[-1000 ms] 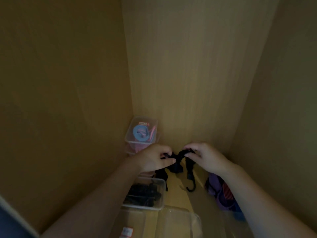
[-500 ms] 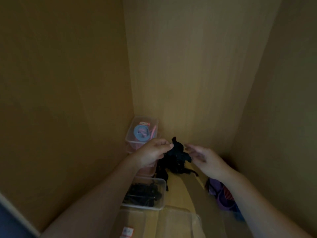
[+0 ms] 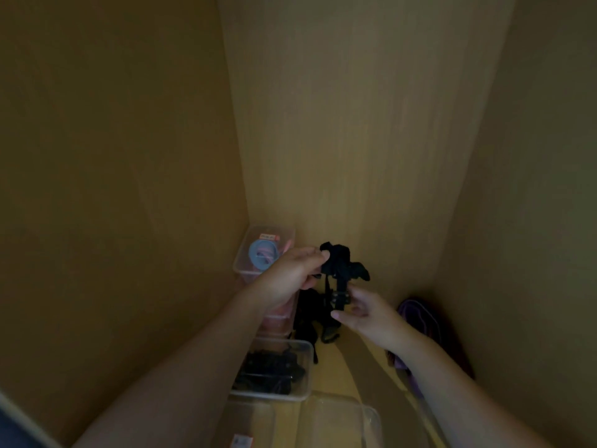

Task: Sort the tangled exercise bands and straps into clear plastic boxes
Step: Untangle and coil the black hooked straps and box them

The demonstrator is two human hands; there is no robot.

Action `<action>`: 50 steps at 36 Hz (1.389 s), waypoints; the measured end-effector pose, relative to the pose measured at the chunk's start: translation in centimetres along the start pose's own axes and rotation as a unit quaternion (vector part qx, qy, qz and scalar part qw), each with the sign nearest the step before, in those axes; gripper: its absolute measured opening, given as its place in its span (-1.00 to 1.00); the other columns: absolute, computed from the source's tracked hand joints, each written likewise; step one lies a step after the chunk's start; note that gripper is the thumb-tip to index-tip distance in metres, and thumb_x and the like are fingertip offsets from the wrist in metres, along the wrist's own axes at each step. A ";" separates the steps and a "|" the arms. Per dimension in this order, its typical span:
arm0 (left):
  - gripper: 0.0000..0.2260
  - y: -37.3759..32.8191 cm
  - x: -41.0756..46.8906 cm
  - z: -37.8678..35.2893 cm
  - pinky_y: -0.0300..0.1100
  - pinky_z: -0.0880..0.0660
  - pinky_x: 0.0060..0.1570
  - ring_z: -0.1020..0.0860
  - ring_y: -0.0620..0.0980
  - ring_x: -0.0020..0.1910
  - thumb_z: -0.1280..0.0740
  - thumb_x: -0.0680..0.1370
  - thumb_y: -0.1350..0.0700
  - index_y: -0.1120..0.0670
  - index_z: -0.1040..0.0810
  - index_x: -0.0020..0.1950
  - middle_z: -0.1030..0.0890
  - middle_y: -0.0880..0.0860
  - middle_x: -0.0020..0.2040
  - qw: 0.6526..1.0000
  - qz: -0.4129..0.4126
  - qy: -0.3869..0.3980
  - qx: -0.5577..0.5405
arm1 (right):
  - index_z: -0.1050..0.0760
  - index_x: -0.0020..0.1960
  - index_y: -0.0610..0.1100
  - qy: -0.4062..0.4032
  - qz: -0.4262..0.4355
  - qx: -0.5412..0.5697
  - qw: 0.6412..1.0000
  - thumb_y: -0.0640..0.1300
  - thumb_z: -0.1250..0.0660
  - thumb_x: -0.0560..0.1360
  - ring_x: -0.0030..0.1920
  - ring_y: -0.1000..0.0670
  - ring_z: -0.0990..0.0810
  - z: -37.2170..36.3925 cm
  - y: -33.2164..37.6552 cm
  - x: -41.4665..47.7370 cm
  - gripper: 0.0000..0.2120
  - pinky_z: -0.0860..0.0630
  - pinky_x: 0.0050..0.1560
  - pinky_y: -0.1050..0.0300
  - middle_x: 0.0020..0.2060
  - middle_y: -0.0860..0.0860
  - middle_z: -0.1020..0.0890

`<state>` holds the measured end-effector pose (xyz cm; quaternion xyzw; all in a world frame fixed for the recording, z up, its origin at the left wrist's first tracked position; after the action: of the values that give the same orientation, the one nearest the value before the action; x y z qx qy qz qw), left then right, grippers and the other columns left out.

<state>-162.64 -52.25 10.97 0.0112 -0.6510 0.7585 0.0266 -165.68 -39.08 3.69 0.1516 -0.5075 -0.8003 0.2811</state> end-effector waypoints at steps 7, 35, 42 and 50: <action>-0.72 -0.6 0.3 -0.9 -0.41 -0.24 -0.48 -0.36 -0.25 -0.54 -0.14 0.66 0.12 0.07 -0.36 -0.26 -0.42 -0.19 -0.49 1.000 -0.016 0.013 0.004 | -0.47 0.23 -0.12 -0.034 0.003 0.064 0.997 -0.24 -0.32 0.55 0.01 0.29 -0.55 0.2 0.1 0.3 -0.74 -0.47 0.01 0.46 0.02 0.18 -0.58; -0.76 2.5 2.9 1.5 -0.30 -0.28 -0.37 -0.38 -0.11 -0.29 -0.32 0.57 0.00 0.12 -0.40 -0.17 -0.41 -0.02 -0.31 0.945 -0.031 -0.123 0.301 | -0.53 0.29 0.02 -0.104 0.151 -0.273 0.944 -0.15 -0.32 0.56 0.08 0.15 -0.56 5.8 4.9 -2.5 -0.69 -0.50 0.11 0.22 0.08 0.13 -0.61; -0.80 2.5 1.3 -1.7 -0.34 -0.27 -0.37 -0.37 -0.19 -0.37 -0.32 0.58 0.08 0.14 -0.46 -0.20 -0.43 -0.04 -0.36 0.943 -0.108 0.024 0.314 | -0.62 0.15 -0.09 -0.093 0.159 -0.279 0.943 -0.12 -0.33 0.56 0.04 0.13 -0.57 7.6 6.6 -1.2 -0.80 -0.48 0.08 0.25 0.03 0.09 -0.64; -0.66 2.9 0.9 -2.0 -0.30 -0.22 -0.39 -0.31 -0.20 -0.39 -0.48 0.43 -0.07 0.14 -0.44 -0.23 -0.40 -0.08 -0.34 0.915 -0.140 0.033 0.377 | -0.56 -0.14 -0.03 -0.080 0.119 -0.219 0.965 -0.15 -0.49 0.42 -0.07 0.11 -0.48 7.2 6.2 -0.2 -0.89 -0.40 -0.09 0.22 -0.09 0.04 -0.51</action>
<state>-163.68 -50.69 7.89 0.0865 -0.3071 0.9361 0.1478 -167.45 -35.73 12.42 -0.0394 -0.3553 -0.8619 0.3596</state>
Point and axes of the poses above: each hand's wrist, its own x-axis towards the middle knuckle, its own z-axis out of the back of the hand, y = z × x, the point moved 6 cm from there along x, towards the middle knuckle
